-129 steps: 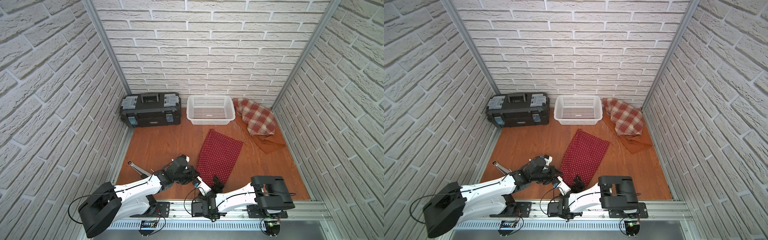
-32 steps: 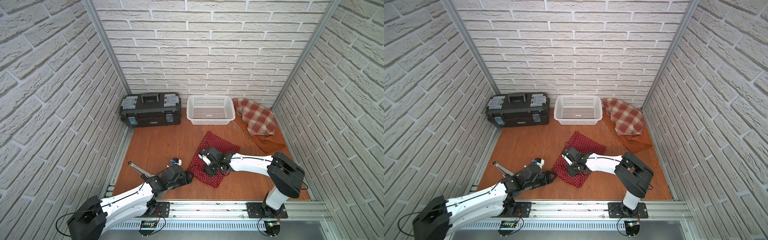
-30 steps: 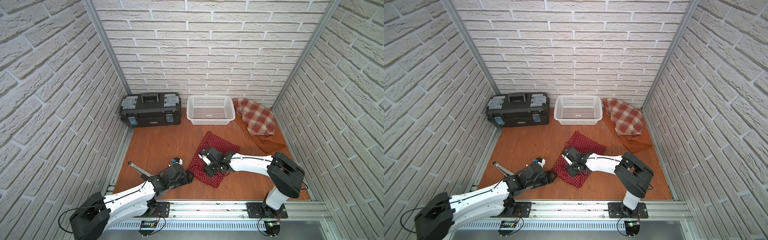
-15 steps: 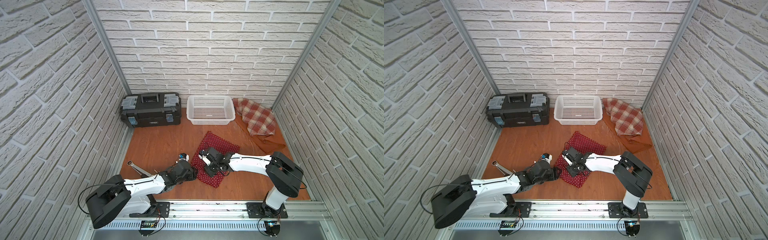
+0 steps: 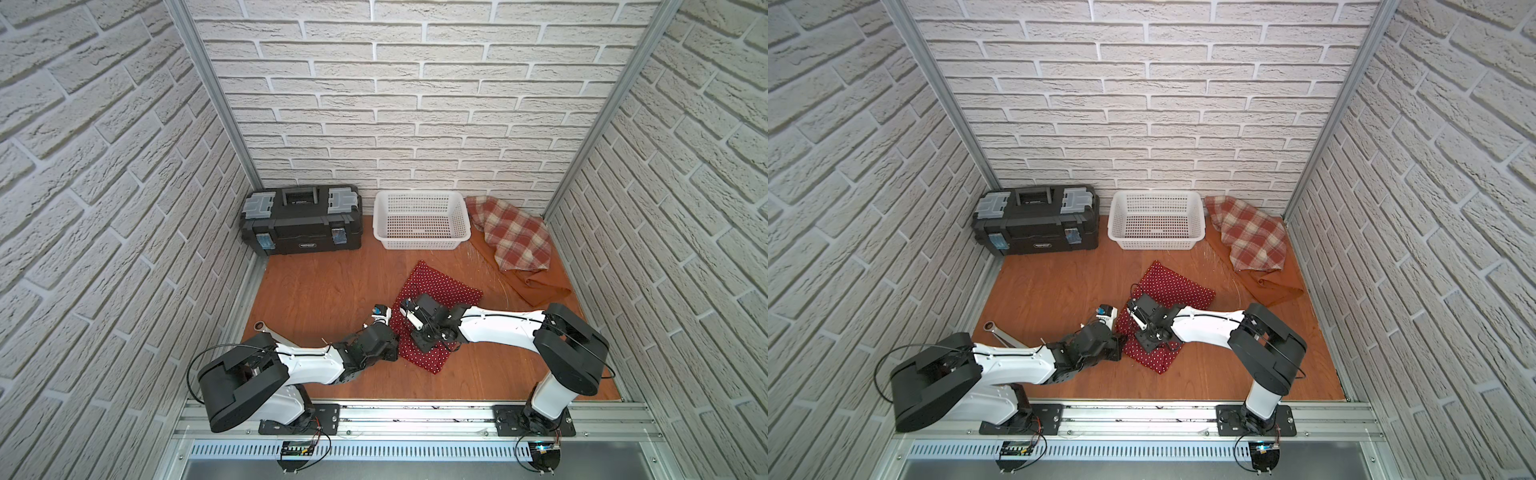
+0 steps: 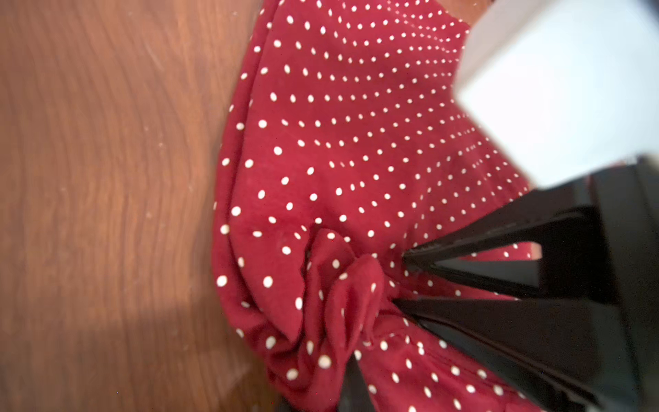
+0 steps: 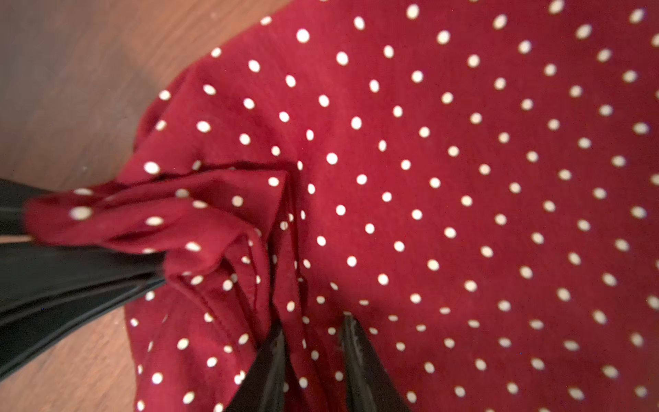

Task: Roll up the skirts
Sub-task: Roll the skirt at the center of the board.

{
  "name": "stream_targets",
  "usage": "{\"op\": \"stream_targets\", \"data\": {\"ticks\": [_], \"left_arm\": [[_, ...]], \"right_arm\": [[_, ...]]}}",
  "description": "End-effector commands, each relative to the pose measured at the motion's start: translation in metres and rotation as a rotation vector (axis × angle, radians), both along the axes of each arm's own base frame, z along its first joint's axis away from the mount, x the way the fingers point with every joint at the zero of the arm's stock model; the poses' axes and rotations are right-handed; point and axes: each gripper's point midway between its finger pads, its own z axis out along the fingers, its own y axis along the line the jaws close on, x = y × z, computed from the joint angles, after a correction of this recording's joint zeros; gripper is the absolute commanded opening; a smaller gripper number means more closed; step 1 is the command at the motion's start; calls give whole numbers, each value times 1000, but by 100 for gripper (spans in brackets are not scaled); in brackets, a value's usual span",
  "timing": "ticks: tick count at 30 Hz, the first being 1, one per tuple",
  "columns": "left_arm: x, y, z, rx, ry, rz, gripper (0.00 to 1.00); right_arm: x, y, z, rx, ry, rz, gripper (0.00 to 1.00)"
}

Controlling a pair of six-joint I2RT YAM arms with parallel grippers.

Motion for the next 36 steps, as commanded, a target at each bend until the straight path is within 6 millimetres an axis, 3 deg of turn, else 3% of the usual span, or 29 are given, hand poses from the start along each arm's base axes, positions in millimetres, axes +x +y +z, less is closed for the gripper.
{"op": "stream_targets", "data": {"ticks": [1,7,11,15,19,26,32,36], "left_arm": [[6,-10,19,-24,-41,4,0],[-2,2,7,-4,53,82,0],[-7,5,0,-12,111,107,0],[-14,4,3,-10,158,95,0],[-21,13,4,-13,212,112,0],[-31,27,3,-39,291,132,0],[-34,32,2,-64,333,140,0],[-37,31,2,-75,359,141,0]], "right_arm": [[4,-23,24,-39,-92,-56,32],[-5,-43,97,-30,-375,-91,45],[-43,-34,112,-101,-509,48,48],[-80,-17,107,-274,-644,170,52],[-106,1,101,-340,-793,215,64],[-116,20,85,-436,-956,234,71],[-119,37,45,-501,-926,275,77],[-117,39,32,-498,-874,270,79]]}}
